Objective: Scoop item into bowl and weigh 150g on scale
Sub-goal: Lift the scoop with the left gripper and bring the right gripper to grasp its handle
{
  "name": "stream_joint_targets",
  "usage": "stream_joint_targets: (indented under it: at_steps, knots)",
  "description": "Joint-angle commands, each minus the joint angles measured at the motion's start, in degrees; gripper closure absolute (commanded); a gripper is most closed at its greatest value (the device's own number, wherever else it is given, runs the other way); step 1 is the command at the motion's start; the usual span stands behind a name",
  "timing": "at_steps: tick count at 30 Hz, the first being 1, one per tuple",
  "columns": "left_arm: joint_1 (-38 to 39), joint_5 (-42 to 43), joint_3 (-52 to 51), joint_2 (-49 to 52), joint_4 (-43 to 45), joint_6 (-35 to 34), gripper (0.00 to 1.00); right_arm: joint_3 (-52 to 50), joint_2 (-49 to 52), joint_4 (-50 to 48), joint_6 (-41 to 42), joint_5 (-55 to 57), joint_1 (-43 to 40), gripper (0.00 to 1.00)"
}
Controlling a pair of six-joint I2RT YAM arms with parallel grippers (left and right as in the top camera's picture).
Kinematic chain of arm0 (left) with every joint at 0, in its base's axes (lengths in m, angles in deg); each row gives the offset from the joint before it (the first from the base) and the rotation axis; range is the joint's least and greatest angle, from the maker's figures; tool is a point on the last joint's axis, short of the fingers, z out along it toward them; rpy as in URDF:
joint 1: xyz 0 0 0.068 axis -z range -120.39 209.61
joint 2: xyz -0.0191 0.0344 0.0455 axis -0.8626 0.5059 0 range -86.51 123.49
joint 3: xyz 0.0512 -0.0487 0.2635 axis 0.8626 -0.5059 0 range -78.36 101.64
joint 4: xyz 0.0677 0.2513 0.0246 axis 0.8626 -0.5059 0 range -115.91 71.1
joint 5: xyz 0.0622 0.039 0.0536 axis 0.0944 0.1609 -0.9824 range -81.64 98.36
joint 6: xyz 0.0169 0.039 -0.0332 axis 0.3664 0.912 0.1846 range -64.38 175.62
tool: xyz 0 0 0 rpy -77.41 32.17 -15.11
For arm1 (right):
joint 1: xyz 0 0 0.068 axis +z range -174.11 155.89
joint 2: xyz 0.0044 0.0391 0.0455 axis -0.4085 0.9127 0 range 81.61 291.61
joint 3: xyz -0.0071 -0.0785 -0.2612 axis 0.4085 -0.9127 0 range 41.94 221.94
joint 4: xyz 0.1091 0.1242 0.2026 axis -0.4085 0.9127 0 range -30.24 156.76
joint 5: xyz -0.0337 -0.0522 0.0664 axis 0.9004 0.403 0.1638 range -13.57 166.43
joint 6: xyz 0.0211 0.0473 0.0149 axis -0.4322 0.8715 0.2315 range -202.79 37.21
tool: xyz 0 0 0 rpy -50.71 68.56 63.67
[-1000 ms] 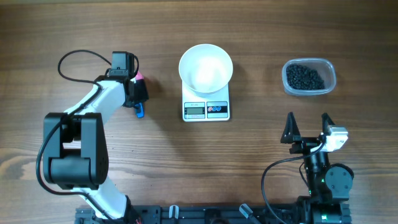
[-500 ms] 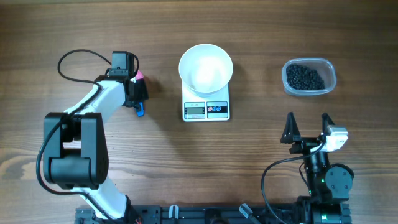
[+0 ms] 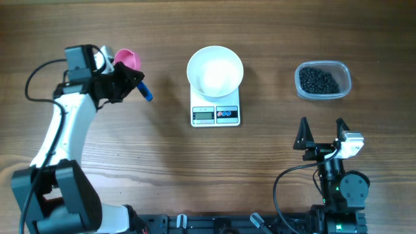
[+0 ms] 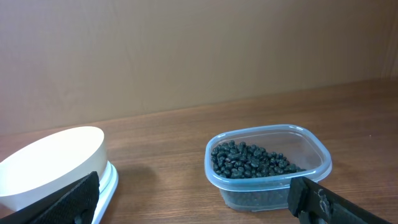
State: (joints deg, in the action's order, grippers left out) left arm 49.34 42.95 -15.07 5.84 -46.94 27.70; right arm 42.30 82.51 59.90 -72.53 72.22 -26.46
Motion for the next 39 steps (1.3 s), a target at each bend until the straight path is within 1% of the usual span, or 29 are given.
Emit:
stream_joint_targets:
  at_steps: [1, 4, 6, 7, 8, 12, 14, 15, 17, 19, 21, 22, 23, 25, 26, 27, 28, 29, 30, 31, 32, 33, 34, 35, 36, 37, 39]
  knots:
    - [-3.06, 16.17, 0.81, -0.46, -0.02, -8.26, 0.96, -0.04, -0.26, -0.20, 0.42, 0.83, -0.24, 0.00]
    - [-2.97, 18.58, 0.81, -0.46, -0.02, -15.54, 0.96, -0.04, -0.26, -0.20, 0.37, 0.83, -0.24, 0.00]
    - [-2.97, 18.99, 0.81, -0.46, 0.00, -21.73, 0.96, -0.04, -0.26, -0.20, 0.39, 0.83, -0.24, 0.00]
    - [-2.97, 19.04, 0.81, -0.46, 0.00, -26.01, 0.96, -0.04, -0.26, -0.20, 0.42, 0.81, -0.22, 0.00]
    - [-2.99, 19.80, 0.81, -0.46, 0.02, -28.22, 0.96, -0.04, -0.26, -0.74, 0.44, 0.83, -0.24, 0.00]
    - [-2.97, 27.15, 0.81, -0.46, 0.61, -29.59, 0.96, -0.04, 0.28, -0.26, 6.64, -0.46, -0.22, 0.00]
    - [-2.99, 28.41, 0.81, -0.48, 0.63, -30.05, 0.96, 0.07, 1.01, -1.73, 9.07, -3.28, -0.22, 0.00]
    - [-2.99, 28.41, 0.81, -0.48, 0.70, -31.95, 0.96, 1.51, 1.16, -1.27, 8.20, -6.32, -0.22, 0.00]
    - [-2.97, 28.39, 0.81, -0.48, 3.08, -36.17, 0.96, 7.39, 2.93, 3.30, 7.61, -7.41, -0.24, 0.00]
    - [-2.99, 28.37, 0.81, -0.48, 5.57, -40.09, 0.96, 17.44, 8.55, 10.03, 6.21, -7.48, -0.22, 0.00]
    - [-2.99, 28.39, 0.81, -0.48, 5.99, -40.96, 0.96, 31.52, 18.95, 18.58, 4.57, -9.57, -0.22, 0.00]
    - [-2.97, 28.39, 0.81, -0.48, 5.99, -40.96, 0.96, 38.32, 24.74, 23.50, 2.71, -10.36, -0.22, 0.00]
    - [-2.99, 28.37, 0.81, -0.48, 5.99, -41.31, 0.96, 49.81, 34.56, 32.79, 1.38, -10.25, -0.24, 0.00]
    - [-2.99, 28.35, 0.81, -0.48, 6.01, -42.05, 0.96, 63.08, 46.62, 43.80, 1.86, -12.02, -0.22, 0.00]
    - [-2.99, 28.37, 0.81, -0.48, 6.01, -42.07, 0.96, 66.58, 49.92, 45.97, 2.38, -13.86, -0.22, 0.00]
    - [-2.99, 28.35, 0.81, -0.48, 6.01, -42.86, 0.96, 72.50, 56.17, 47.80, 3.48, -18.14, -0.24, 0.00]
    - [-2.97, 28.35, 0.81, -0.48, 5.99, -43.04, 0.96, 76.00, 61.11, 50.01, 3.39, -25.27, -0.22, 0.00]
    - [-2.97, 28.37, 0.81, -0.48, 5.99, -43.06, 0.96, 76.22, 63.76, 48.06, 3.15, -33.20, -0.15, 0.11]
    - [-2.97, 28.39, 0.81, -0.48, 5.92, -43.10, 0.96, 75.80, 66.95, 44.65, 3.28, -41.40, 0.52, 0.25]
    - [-2.97, 28.39, 0.81, -0.48, 5.75, -43.10, 0.96, 75.80, 69.00, 43.34, 3.48, -43.69, 1.64, 0.34]
    - [-2.97, 28.37, 0.81, -0.48, 5.75, -43.08, 0.96, 75.80, 70.90, 42.95, 3.45, -43.43, 3.54, 0.37]
    - [-2.97, 28.37, 0.81, -0.48, 5.75, -43.08, 0.96, 75.80, 72.65, 43.34, 3.48, -40.54, 6.60, 0.39]
    - [-2.97, 28.24, 0.81, -0.48, 5.75, -43.08, 0.96, 75.80, 73.66, 43.50, 4.61, -35.65, 10.05, 0.40]
    - [-2.97, 27.15, 0.81, -0.48, 5.75, -43.08, 0.96, 75.80, 74.36, 42.80, 8.00, -27.54, 14.95, 0.38]
    - [-2.78, 25.44, 0.81, -0.48, 5.49, -43.08, 0.96, 75.80, 74.93, 40.59, 9.77, -23.08, 19.37, 0.29]
    - [-2.47, 24.41, 0.81, -0.48, 5.25, -43.08, 0.96, 75.80, 75.60, 37.00, 10.10, -23.04, 22.43, 0.00]
    - [-1.38, 22.84, 0.81, -0.48, 5.14, -43.12, 0.96, 75.80, 77.31, 30.42, 15.45, -23.19, 26.23, 0.00]
